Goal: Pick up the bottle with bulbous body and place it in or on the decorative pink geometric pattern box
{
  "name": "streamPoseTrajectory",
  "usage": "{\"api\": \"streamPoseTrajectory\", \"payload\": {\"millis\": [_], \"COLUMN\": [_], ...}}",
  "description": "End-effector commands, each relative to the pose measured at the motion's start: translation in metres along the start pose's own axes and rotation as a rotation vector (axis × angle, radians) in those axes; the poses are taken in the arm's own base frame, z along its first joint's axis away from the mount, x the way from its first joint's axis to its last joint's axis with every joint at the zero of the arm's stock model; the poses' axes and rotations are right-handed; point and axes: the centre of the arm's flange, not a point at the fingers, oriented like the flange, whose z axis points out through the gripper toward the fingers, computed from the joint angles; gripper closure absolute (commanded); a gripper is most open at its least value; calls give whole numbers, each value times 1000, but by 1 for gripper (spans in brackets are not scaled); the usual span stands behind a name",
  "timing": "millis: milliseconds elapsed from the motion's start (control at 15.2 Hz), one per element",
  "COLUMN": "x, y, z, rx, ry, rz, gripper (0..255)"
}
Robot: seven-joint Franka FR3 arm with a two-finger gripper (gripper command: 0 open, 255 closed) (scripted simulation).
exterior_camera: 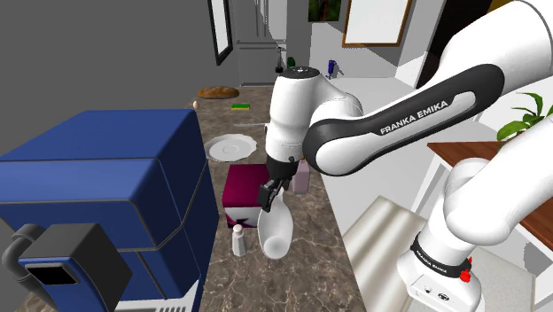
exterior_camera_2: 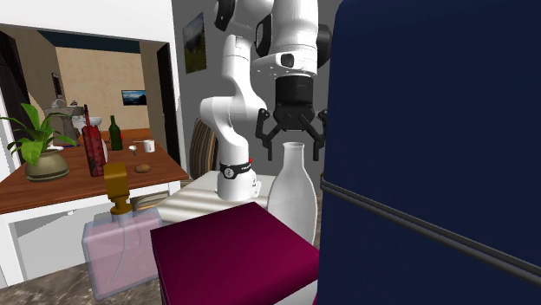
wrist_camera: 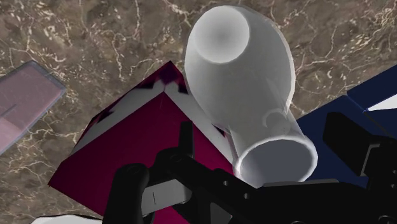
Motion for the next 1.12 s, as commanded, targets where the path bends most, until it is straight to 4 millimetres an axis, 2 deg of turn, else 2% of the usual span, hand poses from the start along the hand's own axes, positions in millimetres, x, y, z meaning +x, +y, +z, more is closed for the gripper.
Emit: {"api": "streamPoseTrajectory", "payload": {"millis": [0, 66, 132, 726, 1056], "x": [0, 0, 0, 0, 4], "y": [0, 0, 0, 0, 0], "z": [0, 0, 0, 0, -26], "rx": [0, 0, 0, 0, 0], "ry": [0, 0, 0, 0, 0], "rz": [0, 0, 0, 0, 0], "gripper": [0, 0, 255, 255, 255]}}
